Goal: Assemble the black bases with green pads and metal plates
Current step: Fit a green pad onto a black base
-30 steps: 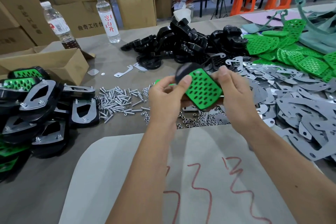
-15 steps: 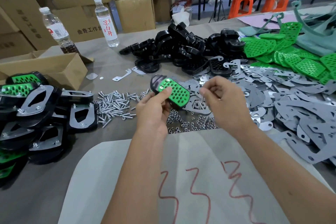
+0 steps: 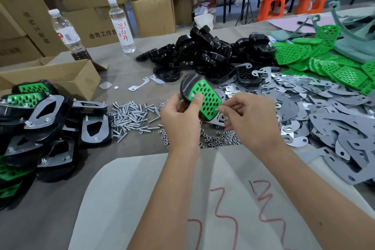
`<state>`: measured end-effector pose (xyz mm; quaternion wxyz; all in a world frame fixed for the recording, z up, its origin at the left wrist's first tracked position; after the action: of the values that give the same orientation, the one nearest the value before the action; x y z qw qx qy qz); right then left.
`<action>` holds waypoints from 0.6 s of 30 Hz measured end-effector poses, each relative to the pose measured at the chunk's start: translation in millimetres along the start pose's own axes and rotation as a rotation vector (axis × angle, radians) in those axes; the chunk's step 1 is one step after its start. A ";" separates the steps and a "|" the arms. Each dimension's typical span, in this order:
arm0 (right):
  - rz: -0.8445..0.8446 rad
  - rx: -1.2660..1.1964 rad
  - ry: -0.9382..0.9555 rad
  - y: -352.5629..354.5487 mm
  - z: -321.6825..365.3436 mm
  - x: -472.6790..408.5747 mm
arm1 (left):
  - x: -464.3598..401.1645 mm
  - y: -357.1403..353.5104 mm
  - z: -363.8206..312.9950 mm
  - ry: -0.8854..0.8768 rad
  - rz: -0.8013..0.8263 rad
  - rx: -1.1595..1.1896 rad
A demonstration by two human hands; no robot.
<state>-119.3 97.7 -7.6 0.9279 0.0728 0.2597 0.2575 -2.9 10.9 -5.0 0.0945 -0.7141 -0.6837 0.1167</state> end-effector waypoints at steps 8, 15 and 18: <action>0.077 -0.496 -0.430 4.7 5.5 0.1 | 3.2 -5.7 1.2 0.060 -0.031 0.173; 0.403 -0.734 -0.662 2.3 7.0 2.8 | 6.1 -7.7 -0.1 0.161 0.009 0.293; 0.367 -0.782 -0.707 0.2 3.9 0.2 | 7.2 -8.7 -0.7 0.120 -0.008 0.243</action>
<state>-117.2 98.0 -4.3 0.8562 -0.1510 -0.1993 0.4521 -10.7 18.5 -2.1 0.2216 -0.7002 -0.6606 0.1557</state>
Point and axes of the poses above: each hand's wrist, its own x-axis away from the middle knuckle, its own y-axis out of the back of the hand, z = x × y, the point moved 2 cm from there along -x, towards the middle knuckle, and after that the axes turned 11 degrees about -z, right-handed, at the moved point
